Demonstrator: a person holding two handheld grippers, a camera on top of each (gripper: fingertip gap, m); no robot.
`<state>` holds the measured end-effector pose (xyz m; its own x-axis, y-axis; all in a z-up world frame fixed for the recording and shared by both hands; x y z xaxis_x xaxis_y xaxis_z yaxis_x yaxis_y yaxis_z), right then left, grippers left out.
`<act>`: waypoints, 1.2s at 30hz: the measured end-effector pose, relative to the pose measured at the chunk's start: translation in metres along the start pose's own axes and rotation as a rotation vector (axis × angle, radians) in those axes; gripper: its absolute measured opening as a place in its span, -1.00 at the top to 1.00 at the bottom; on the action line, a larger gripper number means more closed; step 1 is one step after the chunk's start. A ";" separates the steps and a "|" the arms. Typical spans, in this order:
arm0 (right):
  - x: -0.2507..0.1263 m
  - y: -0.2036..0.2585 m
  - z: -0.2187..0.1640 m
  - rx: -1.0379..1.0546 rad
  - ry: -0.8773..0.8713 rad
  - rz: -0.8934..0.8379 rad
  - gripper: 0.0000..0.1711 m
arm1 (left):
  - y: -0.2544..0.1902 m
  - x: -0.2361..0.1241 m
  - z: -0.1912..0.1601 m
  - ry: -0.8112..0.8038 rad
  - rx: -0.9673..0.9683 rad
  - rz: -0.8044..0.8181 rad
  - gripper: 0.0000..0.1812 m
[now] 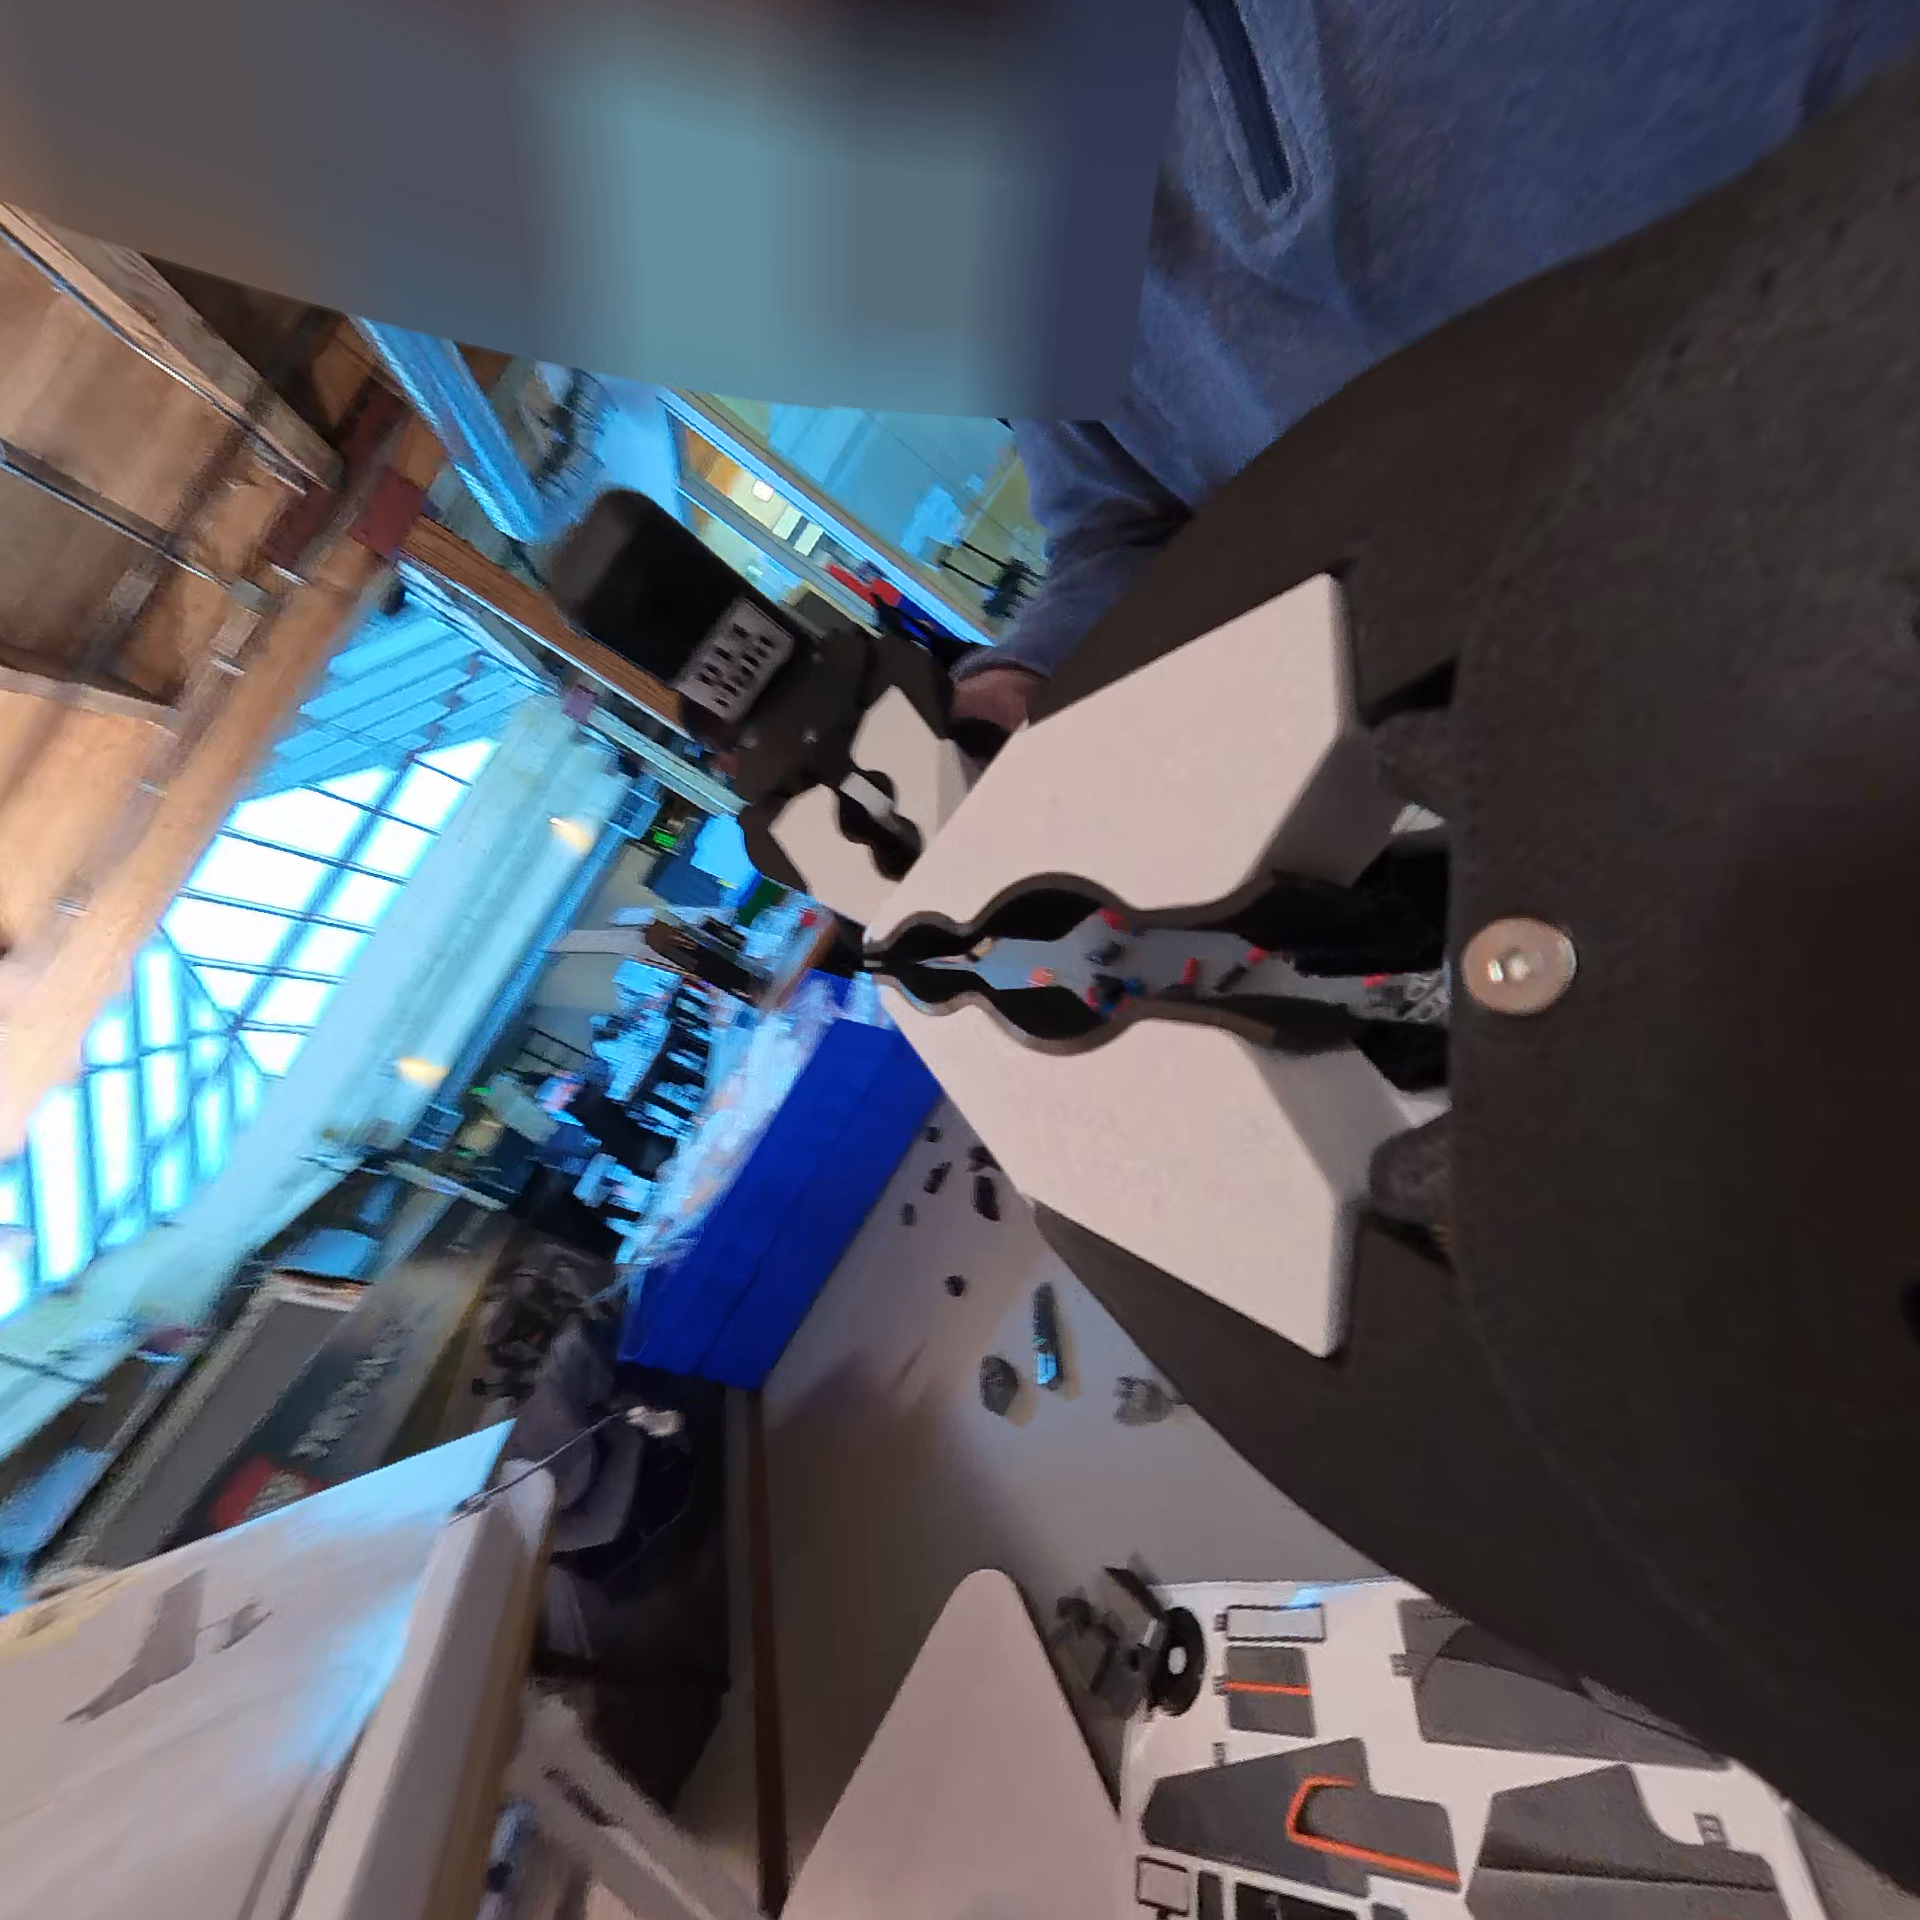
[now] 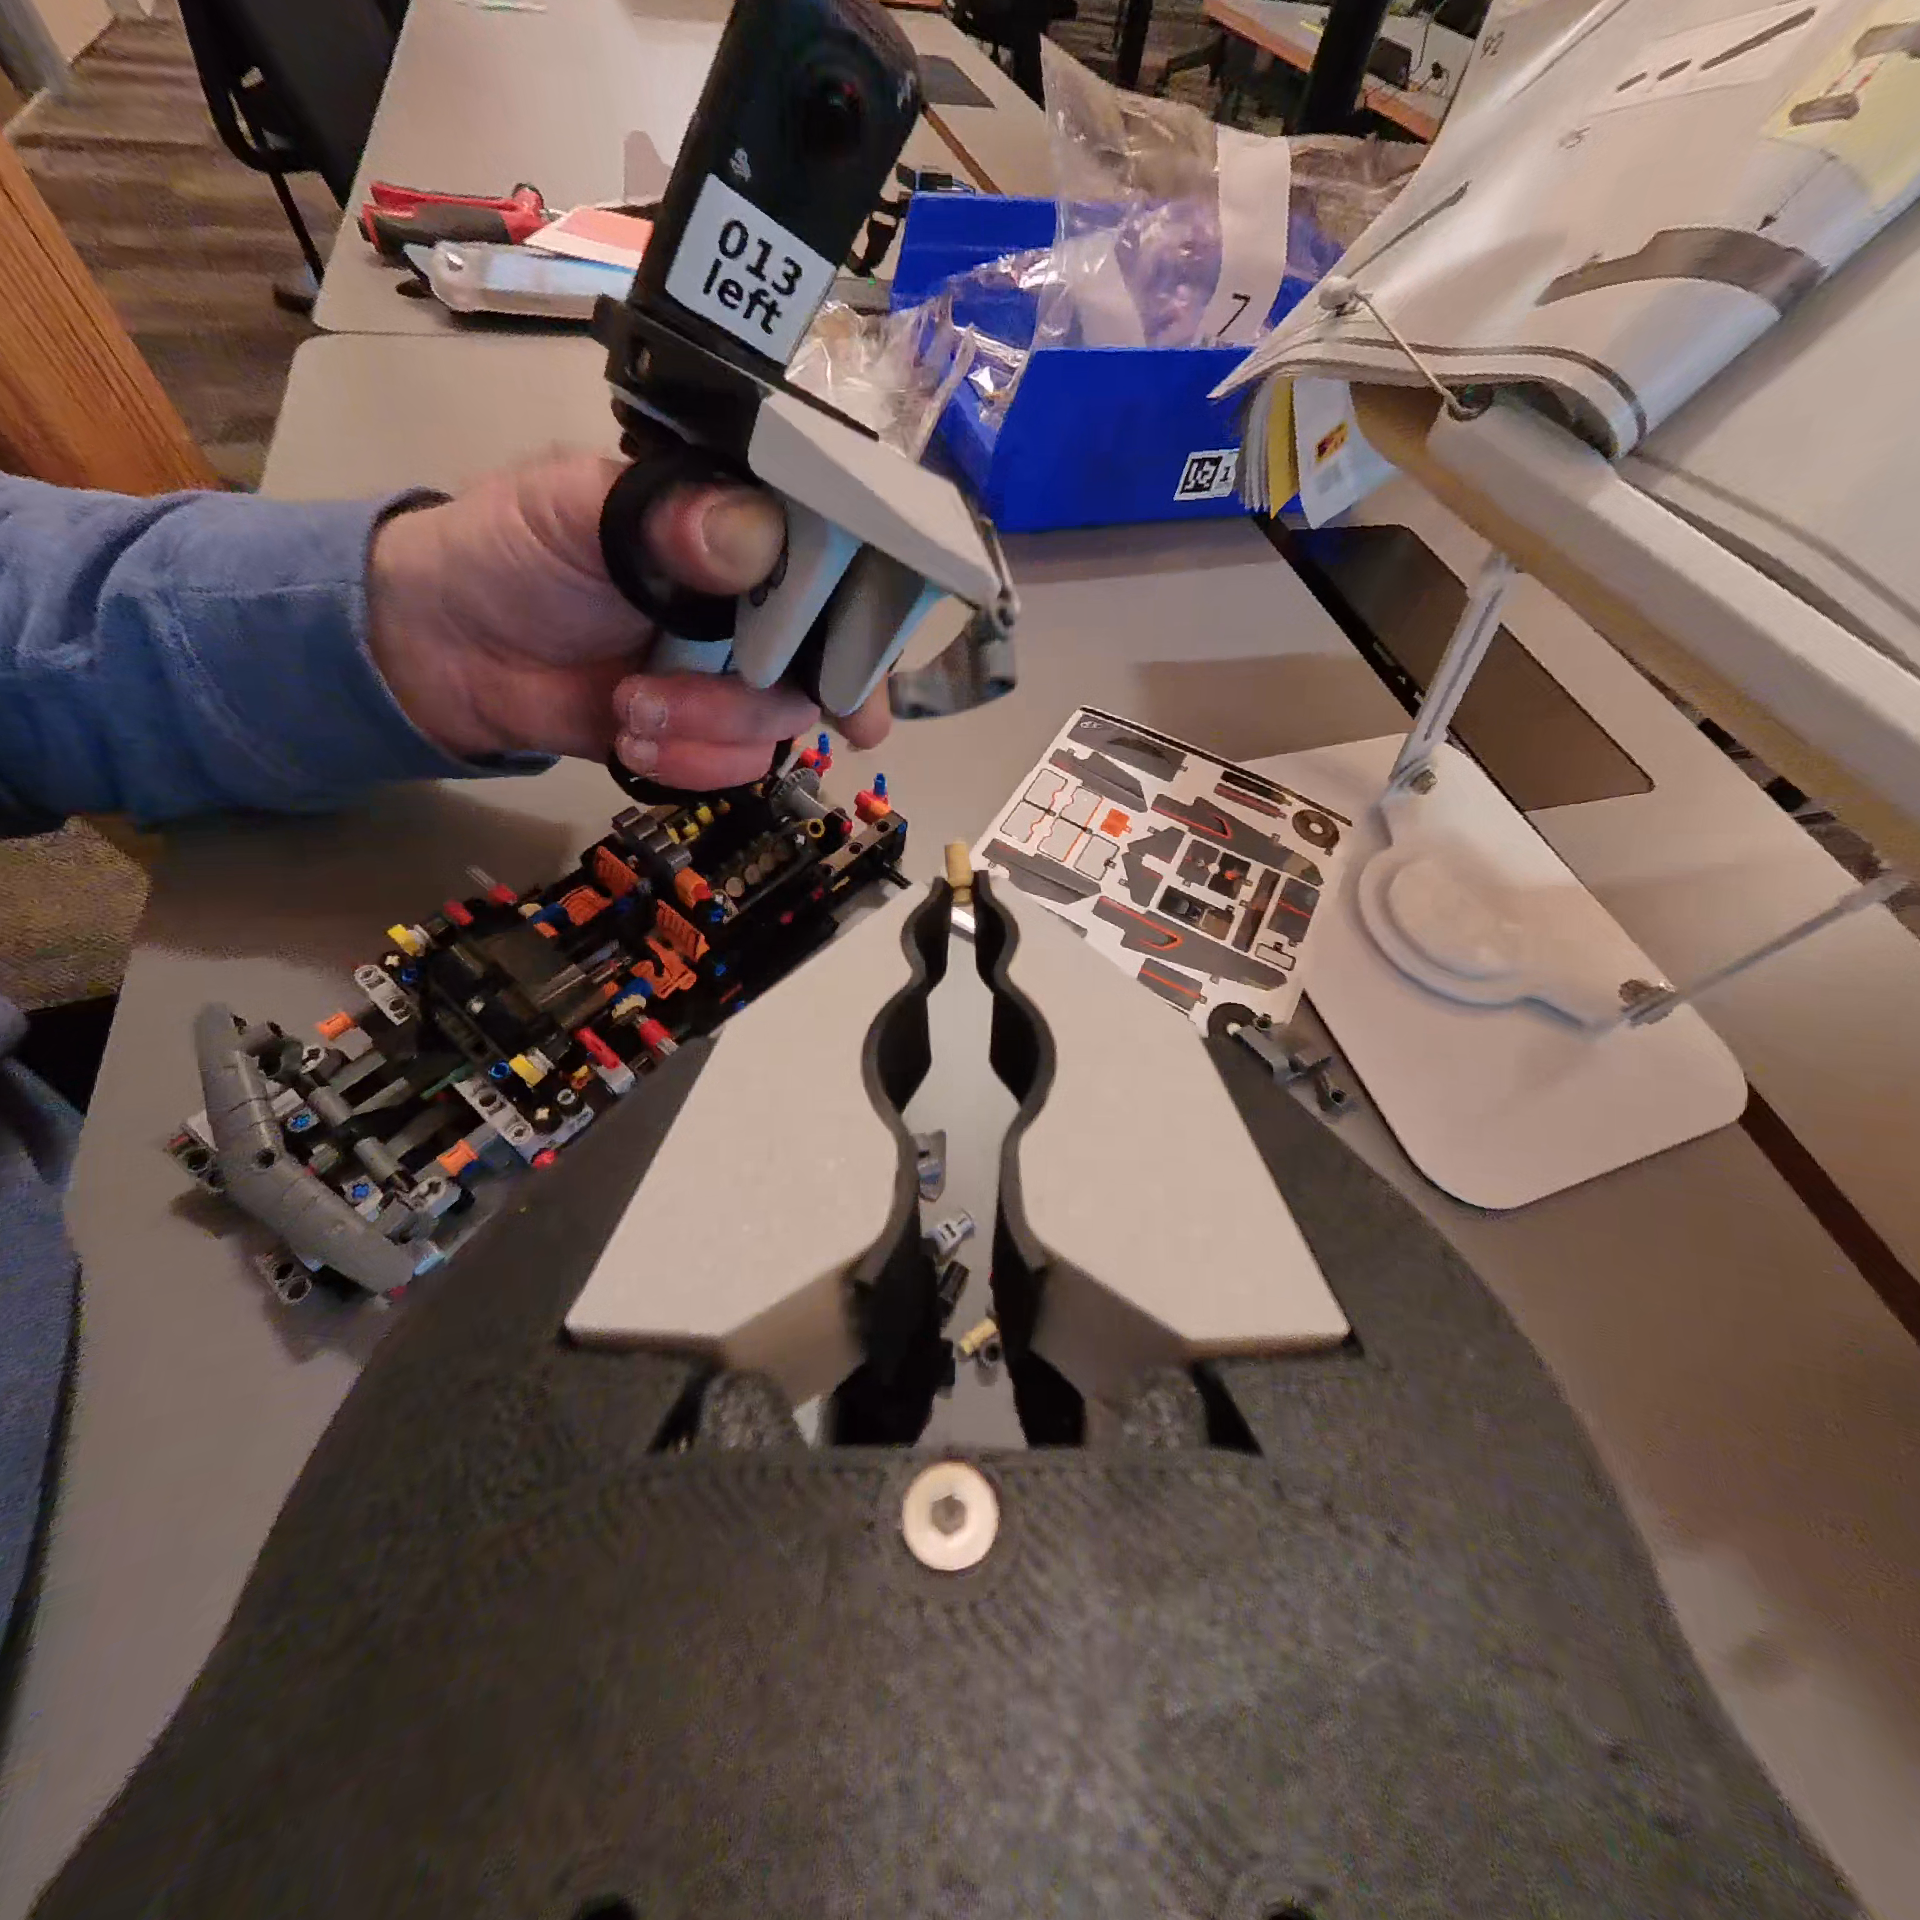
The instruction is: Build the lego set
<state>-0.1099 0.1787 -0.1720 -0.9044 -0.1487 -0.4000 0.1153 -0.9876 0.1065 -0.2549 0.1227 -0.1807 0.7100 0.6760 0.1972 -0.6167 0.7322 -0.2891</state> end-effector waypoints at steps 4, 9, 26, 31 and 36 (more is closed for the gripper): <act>-0.021 -0.003 -0.014 0.035 0.024 -0.020 0.98 | -0.010 0.015 -0.015 0.130 0.016 0.006 1.00; -0.064 0.004 -0.064 0.074 0.137 -0.084 0.98 | -0.034 0.055 -0.053 0.430 0.017 -0.047 1.00; -0.155 0.037 -0.185 0.132 0.271 -0.079 0.98 | -0.124 0.145 -0.152 0.857 0.013 0.043 1.00; -0.159 0.038 -0.203 0.130 0.280 -0.045 0.98 | -0.131 0.149 -0.185 0.854 0.010 0.139 1.00; -0.153 0.037 -0.209 0.096 0.296 -0.031 0.98 | -0.132 0.145 -0.196 0.846 -0.007 0.207 1.00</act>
<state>0.1186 0.1540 -0.2970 -0.7463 -0.1408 -0.6505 0.0375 -0.9847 0.1700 -0.0041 0.1080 -0.2975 0.5997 0.5041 -0.6215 -0.7611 0.5992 -0.2484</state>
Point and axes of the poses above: each gripper's, where its closed fingertips meet, x out along the fingers, z out of its top, y = z × x across the jaws, the point moved 7 cm from there along -x, back along the fingers, and after that the axes turned 14 degrees about x, right-handed, at the moved point
